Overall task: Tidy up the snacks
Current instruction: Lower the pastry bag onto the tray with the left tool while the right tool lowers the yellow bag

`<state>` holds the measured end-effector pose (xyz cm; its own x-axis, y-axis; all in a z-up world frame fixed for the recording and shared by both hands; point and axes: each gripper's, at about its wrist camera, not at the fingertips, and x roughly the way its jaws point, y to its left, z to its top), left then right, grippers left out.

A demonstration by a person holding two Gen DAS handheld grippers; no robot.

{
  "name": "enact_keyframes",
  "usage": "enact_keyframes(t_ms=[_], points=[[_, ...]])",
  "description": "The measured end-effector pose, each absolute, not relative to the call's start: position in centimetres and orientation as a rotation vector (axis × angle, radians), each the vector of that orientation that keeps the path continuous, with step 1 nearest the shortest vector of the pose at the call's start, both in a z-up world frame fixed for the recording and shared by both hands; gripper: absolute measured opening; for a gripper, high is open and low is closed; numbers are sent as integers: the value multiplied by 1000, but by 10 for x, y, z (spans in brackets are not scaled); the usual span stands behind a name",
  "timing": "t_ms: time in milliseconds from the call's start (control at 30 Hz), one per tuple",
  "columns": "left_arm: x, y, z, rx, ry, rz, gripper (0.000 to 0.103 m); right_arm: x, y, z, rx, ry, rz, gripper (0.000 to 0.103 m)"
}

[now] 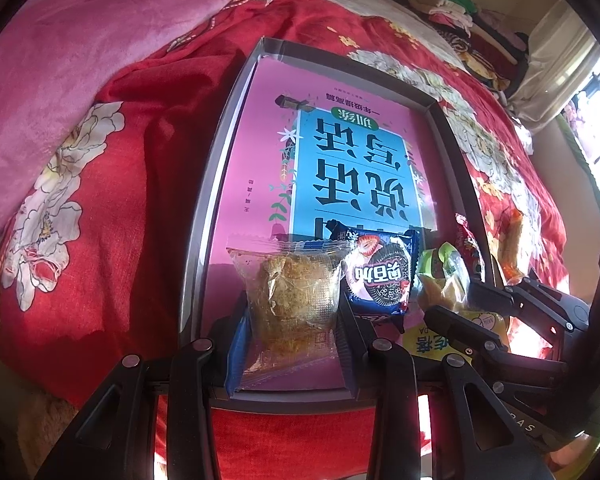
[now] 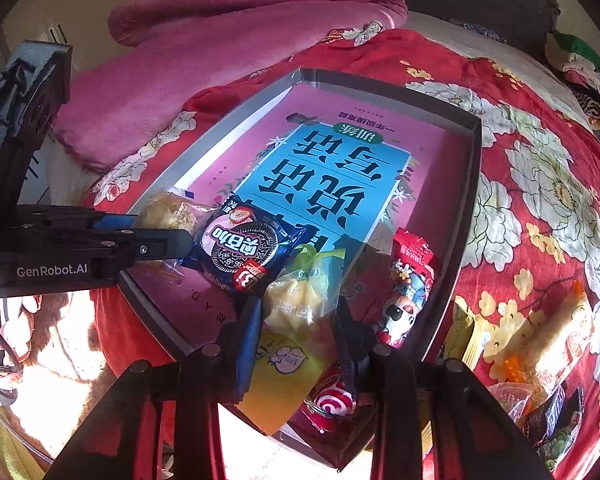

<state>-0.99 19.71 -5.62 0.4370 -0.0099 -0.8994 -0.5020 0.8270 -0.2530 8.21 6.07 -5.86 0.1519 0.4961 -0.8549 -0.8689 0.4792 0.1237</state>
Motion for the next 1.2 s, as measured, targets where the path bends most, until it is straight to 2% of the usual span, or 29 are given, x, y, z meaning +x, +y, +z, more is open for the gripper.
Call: enact_keyframes(t_ms=[433, 500, 600, 1200], points=[[-9, 193, -56, -531, 1093, 320, 40, 84, 55, -55, -443, 1000, 1014, 37], [-9, 193, -56, -530, 1094, 320, 40, 84, 54, -55, -442, 998, 1013, 42], [-9, 193, -56, -533, 1094, 320, 40, 84, 53, -53, -442, 989, 1011, 43], [-11, 194, -54, -537, 1100, 332, 41, 84, 40, -40, -409, 967, 1000, 44]])
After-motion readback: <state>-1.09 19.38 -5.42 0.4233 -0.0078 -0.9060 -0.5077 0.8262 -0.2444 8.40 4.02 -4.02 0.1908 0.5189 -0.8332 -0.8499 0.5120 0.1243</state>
